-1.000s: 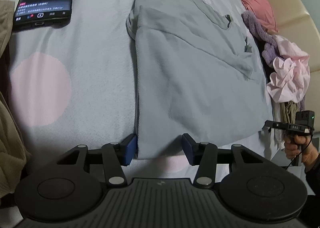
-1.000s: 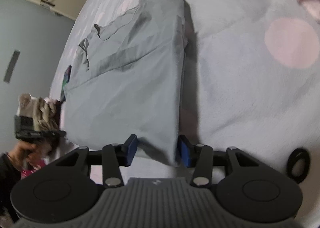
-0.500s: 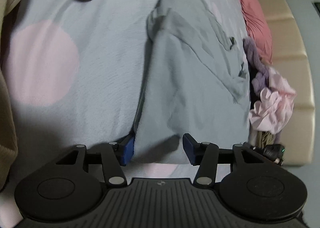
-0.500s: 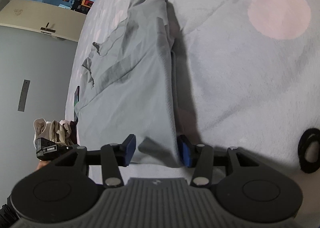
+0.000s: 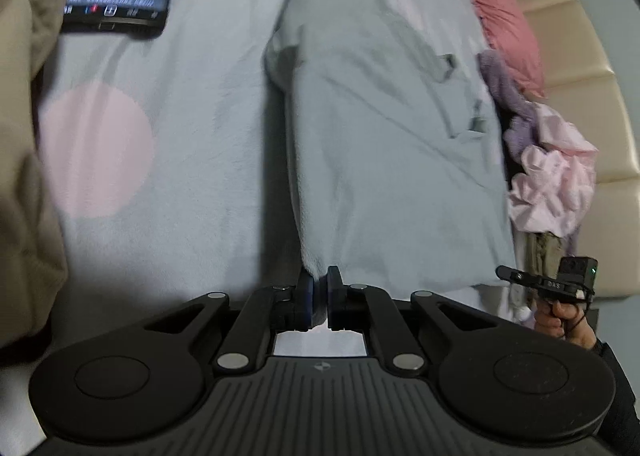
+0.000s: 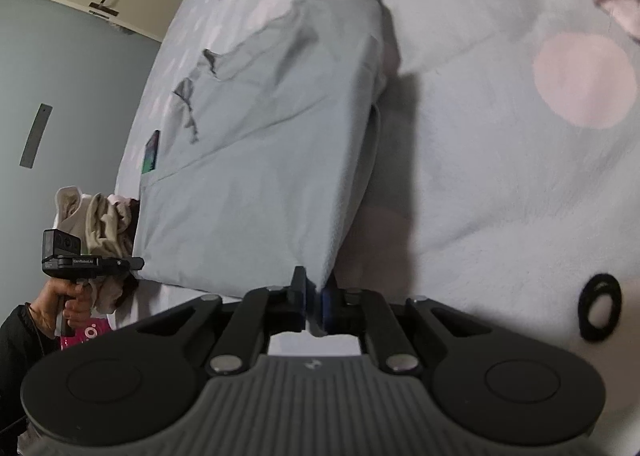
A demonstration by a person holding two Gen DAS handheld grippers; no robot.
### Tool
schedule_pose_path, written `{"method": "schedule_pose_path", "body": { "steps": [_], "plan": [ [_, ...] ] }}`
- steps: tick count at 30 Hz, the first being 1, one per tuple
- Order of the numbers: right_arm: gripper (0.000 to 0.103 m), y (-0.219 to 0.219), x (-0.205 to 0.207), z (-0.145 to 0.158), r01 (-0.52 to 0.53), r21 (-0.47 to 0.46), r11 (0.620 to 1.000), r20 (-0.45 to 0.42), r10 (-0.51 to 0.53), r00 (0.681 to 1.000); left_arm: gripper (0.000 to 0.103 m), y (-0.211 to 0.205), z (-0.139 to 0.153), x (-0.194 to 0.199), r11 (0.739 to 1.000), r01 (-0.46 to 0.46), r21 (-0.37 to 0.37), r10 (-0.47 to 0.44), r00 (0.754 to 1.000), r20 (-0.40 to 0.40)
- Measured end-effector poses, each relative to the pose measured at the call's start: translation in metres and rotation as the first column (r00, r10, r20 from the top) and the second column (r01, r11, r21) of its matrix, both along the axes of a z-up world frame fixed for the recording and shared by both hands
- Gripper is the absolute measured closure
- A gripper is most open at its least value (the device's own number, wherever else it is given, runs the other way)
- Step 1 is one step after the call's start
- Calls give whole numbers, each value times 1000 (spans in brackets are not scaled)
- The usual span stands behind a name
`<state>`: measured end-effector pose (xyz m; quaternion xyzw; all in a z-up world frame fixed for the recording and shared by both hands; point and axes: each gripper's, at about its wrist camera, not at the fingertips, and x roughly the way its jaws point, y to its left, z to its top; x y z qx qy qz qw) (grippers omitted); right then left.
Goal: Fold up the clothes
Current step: 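Grasp the shirt edge with the left tool while the right tool holds its edge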
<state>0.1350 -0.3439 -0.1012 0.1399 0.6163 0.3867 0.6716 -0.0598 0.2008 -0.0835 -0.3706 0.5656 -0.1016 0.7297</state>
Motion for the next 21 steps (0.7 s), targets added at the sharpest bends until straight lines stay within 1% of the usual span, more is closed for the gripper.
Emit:
{"method": "schedule_pose_path", "body": {
  "steps": [2, 4, 7, 12, 14, 16, 17, 18, 19, 20, 21],
  "plan": [
    [96, -2, -6, 10, -14, -13, 1000, -6, 14, 1000, 99, -2, 6, -9, 1000, 17, -6, -17, 1000, -5],
    [96, -7, -16, 14, -36, -24, 999, -35, 35, 999, 99, -5, 8, -20, 999, 35, -7, -35, 999, -24],
    [96, -17, -40, 10, -85, -51, 995, -81, 81, 993, 99, -12, 5, -39, 998, 58, -3, -58, 997, -56],
    [96, -36, -82, -6, -116, -91, 989, -147, 101, 984, 99, -30, -3, -69, 994, 112, 5, -110, 988, -104],
    [96, -39, -87, -8, -116, -102, 988, -148, 101, 984, 99, -35, -7, -74, 993, 121, 15, -119, 986, -114],
    [95, -39, -89, -8, -112, -114, 987, -138, 96, 986, 98, -37, -11, -75, 993, 113, 38, -108, 987, -116],
    [95, -36, -88, -7, -118, -132, 984, -123, 102, 987, 97, -38, -11, -74, 991, 112, 72, -103, 987, -127],
    [89, -31, -87, -7, -124, -153, 980, -106, 108, 988, 95, -39, -11, -72, 987, 113, 110, -97, 985, -140],
    [78, -27, -88, -6, -162, -197, 967, -94, 146, 985, 94, -40, -7, -69, 977, 138, 160, -113, 982, -154],
    [66, -23, -88, -6, -203, -246, 948, -84, 188, 979, 89, -42, -2, -66, 962, 169, 212, -134, 976, -169],
    [50, -19, -89, -6, -243, -294, 924, -77, 231, 970, 80, -42, 5, -64, 946, 198, 257, -157, 972, -173]
  ]
}}
